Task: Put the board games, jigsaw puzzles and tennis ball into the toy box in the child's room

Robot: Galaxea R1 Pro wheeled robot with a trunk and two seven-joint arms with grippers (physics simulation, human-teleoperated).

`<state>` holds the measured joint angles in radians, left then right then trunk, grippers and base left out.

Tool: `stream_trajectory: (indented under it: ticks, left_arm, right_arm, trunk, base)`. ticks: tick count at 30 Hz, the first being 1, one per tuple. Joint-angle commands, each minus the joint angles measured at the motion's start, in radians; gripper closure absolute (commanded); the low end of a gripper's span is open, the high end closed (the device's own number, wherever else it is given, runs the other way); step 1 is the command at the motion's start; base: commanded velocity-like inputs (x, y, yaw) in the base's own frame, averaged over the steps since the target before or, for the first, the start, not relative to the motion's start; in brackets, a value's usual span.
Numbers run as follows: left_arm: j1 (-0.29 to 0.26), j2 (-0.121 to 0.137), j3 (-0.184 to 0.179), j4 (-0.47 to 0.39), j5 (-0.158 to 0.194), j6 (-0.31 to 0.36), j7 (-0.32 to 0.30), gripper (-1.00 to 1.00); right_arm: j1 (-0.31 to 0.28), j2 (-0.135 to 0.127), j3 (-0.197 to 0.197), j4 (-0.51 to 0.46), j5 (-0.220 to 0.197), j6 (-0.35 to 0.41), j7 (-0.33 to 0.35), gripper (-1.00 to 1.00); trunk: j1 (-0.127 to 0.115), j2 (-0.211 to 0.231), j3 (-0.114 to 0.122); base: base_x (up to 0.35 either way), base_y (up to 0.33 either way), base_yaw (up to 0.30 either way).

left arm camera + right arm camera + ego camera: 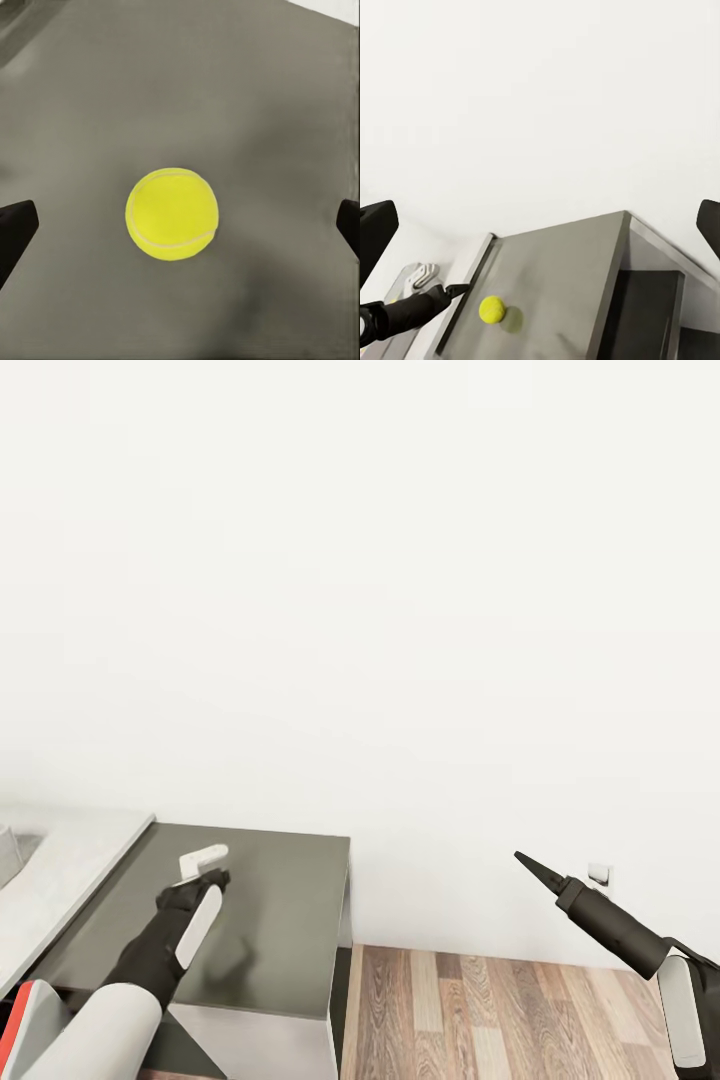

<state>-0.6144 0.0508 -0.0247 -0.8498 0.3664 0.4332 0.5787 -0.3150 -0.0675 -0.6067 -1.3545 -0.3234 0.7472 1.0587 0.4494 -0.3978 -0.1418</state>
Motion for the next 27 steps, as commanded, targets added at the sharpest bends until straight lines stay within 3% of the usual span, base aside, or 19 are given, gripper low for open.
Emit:
stream_trajectory:
  ticks: [1, 3, 10, 17, 27]
  left_arm:
    - [-0.001, 0.001, -0.014, -0.002, 0.007, 0.004, 0.007, -1.00]
    - [-0.001, 0.001, -0.041, -0.001, 0.007, 0.003, 0.007, -1.00]
    - [-0.001, 0.001, -0.070, -0.002, 0.006, 0.003, 0.007, -1.00]
    - [-0.001, 0.002, -0.074, -0.002, 0.006, 0.004, 0.007, -1.00]
    - [-0.001, 0.006, -0.074, -0.002, 0.006, 0.003, 0.007, -1.00]
  right_arm:
    - [-0.001, 0.000, -0.001, 0.000, -0.003, 0.006, 0.001, -1.00]
    - [-0.001, 0.000, -0.001, 0.000, -0.003, 0.006, 0.001, -1.00]
    - [-0.002, 0.000, 0.001, 0.001, -0.003, 0.006, 0.001, -1.00]
    - [-0.001, -0.001, 0.029, 0.004, -0.003, 0.005, 0.001, -1.00]
    - [-0.001, -0.002, 0.040, 0.007, -0.002, 0.005, 0.000, -1.00]
  trunk:
    - [0.001, -0.002, -0.003]
    - [0.001, -0.002, -0.006]
    - [0.001, -0.002, -0.015]
    - [0.001, -0.002, -0.024]
    - [0.001, -0.002, -0.037]
  base:
    - [0.000, 0.000, 0.000]
    - [0.000, 0.000, 0.000]
    - [0.018, -0.002, 0.000]
    - [0.090, -0.019, 0.000]
    - [0.014, -0.002, 0.000]
